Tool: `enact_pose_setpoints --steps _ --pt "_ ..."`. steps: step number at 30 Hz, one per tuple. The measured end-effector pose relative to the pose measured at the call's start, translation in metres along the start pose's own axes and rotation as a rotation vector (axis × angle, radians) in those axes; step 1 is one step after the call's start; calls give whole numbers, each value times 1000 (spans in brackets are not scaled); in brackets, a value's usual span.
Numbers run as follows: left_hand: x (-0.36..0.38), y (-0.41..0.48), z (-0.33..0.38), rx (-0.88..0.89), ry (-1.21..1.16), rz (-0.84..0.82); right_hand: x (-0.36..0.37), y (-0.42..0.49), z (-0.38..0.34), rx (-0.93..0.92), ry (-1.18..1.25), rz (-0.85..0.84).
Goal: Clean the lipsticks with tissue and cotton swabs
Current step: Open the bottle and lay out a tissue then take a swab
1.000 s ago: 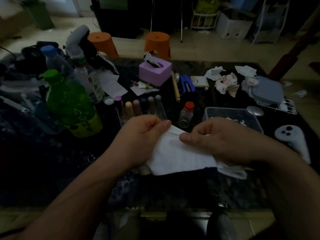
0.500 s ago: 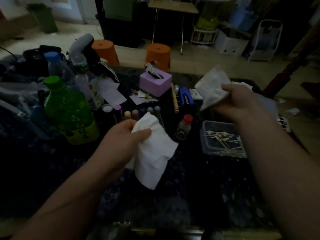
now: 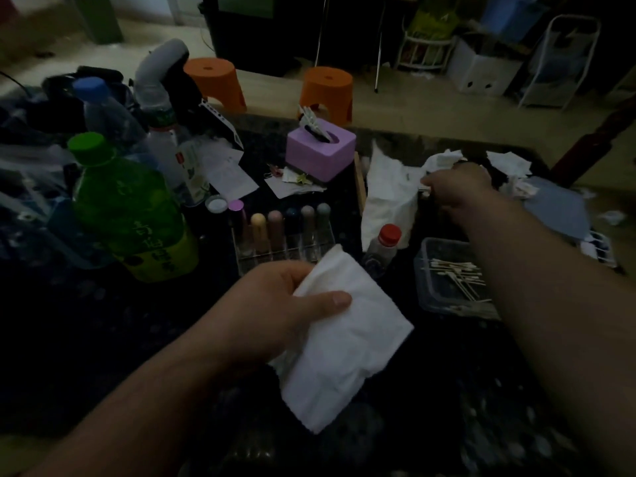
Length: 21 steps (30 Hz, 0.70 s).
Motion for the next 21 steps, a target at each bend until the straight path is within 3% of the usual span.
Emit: enact_pose_setpoints --steps 2,3,5,7,9,15,18,21 --pt "7 -4 2 15 56 -18 -20 -31 -17 -240 -82 114" --pt "9 -6 3 19 81 -15 -21 -58 -22 -327 -53 60" --pt "11 -8 3 27 110 -8 -4 -118 -21 -419 -71 -248" --pt "14 -14 5 55 106 3 20 -181 -1 -403 -261 -612" --pt "19 -20 6 105 130 -3 32 -218 22 -403 -392 -750" --pt "19 -27 -12 40 367 -95 -5 -226 70 -300 -358 -342" --pt "17 -33 -25 -37 327 -92 -9 -227 101 -246 -324 -308" --pt "16 -35 -40 -70 462 8 3 -220 126 -183 -324 -314"
Point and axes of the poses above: each hand's wrist, its own y-axis towards the middle knuckle, its own x-axis out of the palm, z = x × y, the point moved 7 cm from there along y, towards the middle knuckle, and after that the axes turned 3 degrees about -y, right-handed, at the moved point
